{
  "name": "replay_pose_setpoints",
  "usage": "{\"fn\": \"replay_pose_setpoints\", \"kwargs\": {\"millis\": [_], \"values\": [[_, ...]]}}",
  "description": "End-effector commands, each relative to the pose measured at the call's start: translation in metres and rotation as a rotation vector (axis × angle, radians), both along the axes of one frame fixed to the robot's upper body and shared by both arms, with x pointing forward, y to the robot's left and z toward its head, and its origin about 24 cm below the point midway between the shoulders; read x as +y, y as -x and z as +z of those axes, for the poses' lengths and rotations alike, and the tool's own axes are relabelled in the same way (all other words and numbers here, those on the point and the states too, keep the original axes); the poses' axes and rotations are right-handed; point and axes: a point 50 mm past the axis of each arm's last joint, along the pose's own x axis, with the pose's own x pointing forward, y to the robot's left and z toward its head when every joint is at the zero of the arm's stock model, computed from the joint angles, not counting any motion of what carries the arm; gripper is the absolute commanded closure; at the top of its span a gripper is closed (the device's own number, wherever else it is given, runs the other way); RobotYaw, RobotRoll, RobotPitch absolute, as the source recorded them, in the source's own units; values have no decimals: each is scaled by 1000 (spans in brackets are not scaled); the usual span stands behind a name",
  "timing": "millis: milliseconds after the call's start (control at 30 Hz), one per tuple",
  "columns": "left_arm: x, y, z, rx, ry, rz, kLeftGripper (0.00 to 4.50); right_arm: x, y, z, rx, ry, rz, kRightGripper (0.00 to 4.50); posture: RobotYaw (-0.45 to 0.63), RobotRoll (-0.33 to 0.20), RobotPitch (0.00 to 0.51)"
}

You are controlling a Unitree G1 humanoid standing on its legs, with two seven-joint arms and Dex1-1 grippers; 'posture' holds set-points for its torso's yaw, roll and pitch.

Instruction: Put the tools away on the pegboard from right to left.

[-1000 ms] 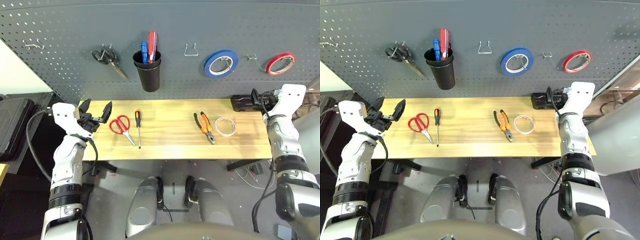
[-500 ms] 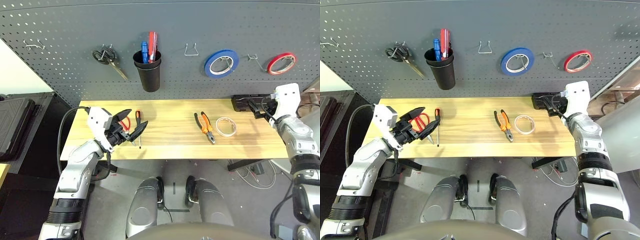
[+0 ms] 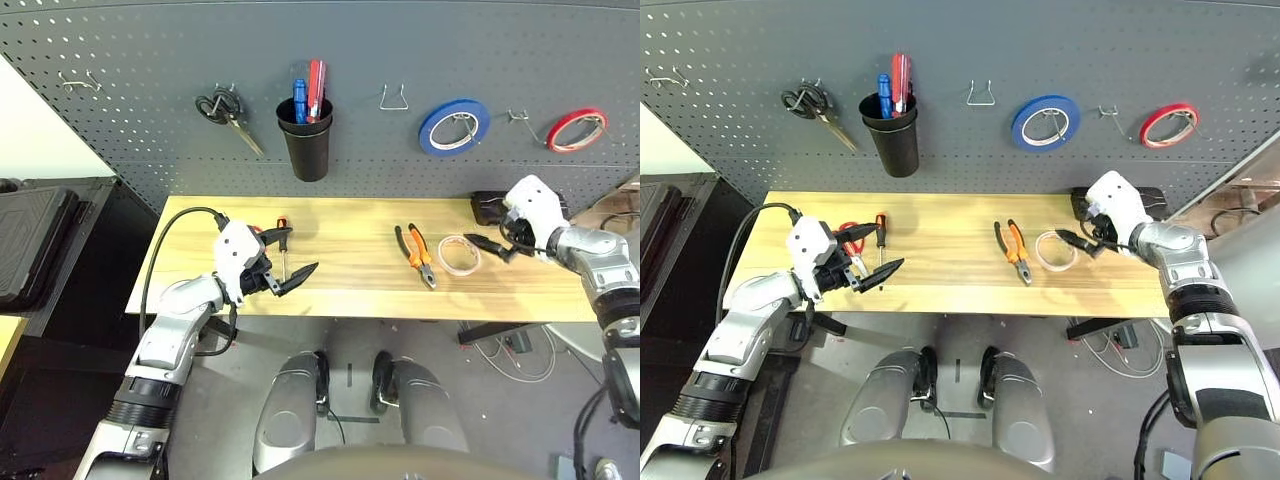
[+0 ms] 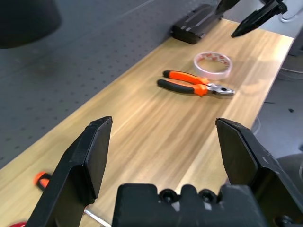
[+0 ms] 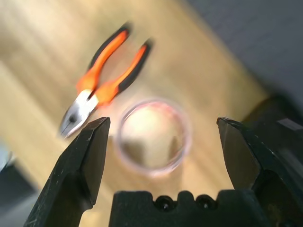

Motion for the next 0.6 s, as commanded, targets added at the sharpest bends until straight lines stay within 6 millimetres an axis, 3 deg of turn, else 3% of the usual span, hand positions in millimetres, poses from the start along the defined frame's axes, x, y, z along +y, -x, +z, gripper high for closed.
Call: {"fn": "replay_pose_setpoints", "kwargs": {"millis": [33,600], "values": [[-4,1,-7,22,-30,-21,42,-3,5,-7,119,61,71,0,184,0,224],[-2,11,-11,52,-124,-65,42,23,0,-30,260,171,158,0,223,0,315]]}}
